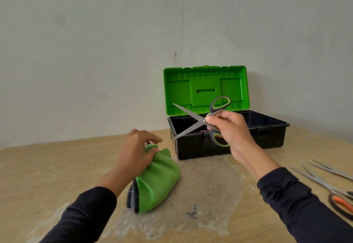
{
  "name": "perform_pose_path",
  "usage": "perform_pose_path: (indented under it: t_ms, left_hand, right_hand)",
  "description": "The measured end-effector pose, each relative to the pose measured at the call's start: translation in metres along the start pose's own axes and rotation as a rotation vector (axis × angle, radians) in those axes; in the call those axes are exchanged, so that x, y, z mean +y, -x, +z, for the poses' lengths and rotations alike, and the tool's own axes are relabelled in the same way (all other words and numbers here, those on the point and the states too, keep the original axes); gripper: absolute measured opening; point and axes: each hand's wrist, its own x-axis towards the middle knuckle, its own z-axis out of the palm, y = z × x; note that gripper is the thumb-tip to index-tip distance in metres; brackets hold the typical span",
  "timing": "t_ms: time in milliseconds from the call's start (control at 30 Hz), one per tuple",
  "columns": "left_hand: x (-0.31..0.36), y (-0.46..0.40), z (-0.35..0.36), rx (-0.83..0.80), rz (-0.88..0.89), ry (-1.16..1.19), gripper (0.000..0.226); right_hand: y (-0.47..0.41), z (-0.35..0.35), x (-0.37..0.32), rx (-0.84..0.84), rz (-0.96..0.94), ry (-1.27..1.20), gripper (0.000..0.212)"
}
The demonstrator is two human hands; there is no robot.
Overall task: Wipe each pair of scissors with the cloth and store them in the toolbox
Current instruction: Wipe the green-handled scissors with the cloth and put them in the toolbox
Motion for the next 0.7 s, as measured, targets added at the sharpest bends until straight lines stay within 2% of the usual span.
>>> perform_pose_path:
  t_ms: [167,300,400,567,700]
  left_hand:
    - [0.020,0.006,0.008,0.066,0.139,0.037,0.022]
    - [0.043,0.011,0.010,0.122,0.176,0.190,0.017]
    - [0.050,0.012,0.014,0.121,0.138,0.240,0.015]
    - [0.049,0.010,0.016,0.178,0.053,0.264,0.008]
    - [0.047,0.009,0.015,0.209,0.011,0.307,0.008]
  right_hand:
    - [0.010,0.017,0.003,0.076,0.135,-0.282,0.017]
    - [0.019,0.030,0.005,0.001,0.203,-0.425,0.012]
    - [0.023,0.036,0.007,-0.033,0.223,-0.500,0.011]
    - [0.024,0.040,0.009,-0.027,0.202,-0.490,0.012]
    - [0.018,0.036,0.014,0.151,0.131,-0.425,0.036]
